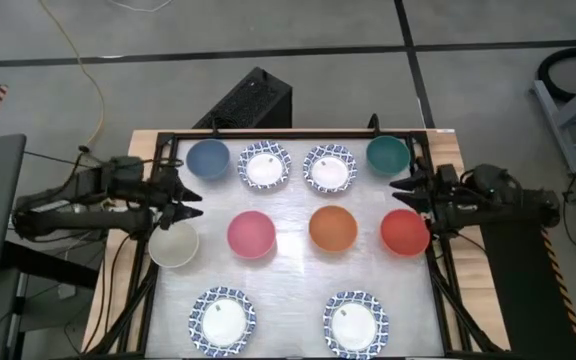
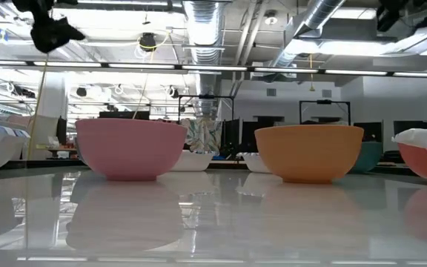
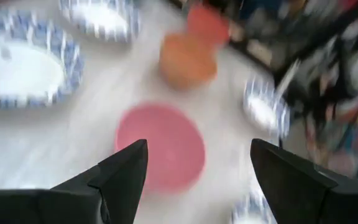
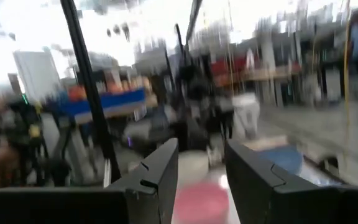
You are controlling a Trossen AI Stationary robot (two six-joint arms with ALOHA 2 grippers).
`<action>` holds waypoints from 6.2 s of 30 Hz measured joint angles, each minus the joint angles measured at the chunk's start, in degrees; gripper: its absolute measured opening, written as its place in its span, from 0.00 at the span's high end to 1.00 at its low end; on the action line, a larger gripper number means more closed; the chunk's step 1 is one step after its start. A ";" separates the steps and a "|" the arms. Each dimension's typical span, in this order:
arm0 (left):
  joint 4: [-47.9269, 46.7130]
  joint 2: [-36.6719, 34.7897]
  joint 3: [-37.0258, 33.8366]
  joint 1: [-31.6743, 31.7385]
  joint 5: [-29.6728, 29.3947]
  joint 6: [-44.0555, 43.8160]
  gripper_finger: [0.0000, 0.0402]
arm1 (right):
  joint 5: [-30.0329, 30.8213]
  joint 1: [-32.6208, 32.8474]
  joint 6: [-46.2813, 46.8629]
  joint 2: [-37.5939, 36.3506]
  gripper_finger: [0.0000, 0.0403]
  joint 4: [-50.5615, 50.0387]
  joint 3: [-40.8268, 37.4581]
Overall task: Nest bowls inside each other
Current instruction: Stack the blue patterned bowl on top of the other blue patterned bowl
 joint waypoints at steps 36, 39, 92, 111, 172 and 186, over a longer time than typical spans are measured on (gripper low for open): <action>-10.71 42.71 9.05 -38.72 -6.09 -3.66 0.32 | -0.35 16.02 10.52 45.11 0.62 0.42 6.08; -7.66 45.53 9.05 -39.75 -6.29 -3.16 0.32 | -0.35 16.87 10.52 45.22 0.62 0.04 6.06; -11.11 23.61 24.20 -40.58 -38.66 3.21 0.32 | -3.52 33.98 36.71 68.94 0.65 0.74 6.06; -13.28 23.55 24.15 -40.58 -54.95 7.07 0.32 | -8.41 19.04 17.85 71.38 0.99 -11.30 33.75; -21.07 1.86 24.26 -40.58 -67.41 -11.85 0.32 | -28.65 8.54 -9.06 128.58 0.51 -20.81 103.08; -21.11 1.86 24.24 -40.59 -65.92 -11.85 0.32 | -30.88 8.44 -5.23 128.23 0.43 -26.56 103.06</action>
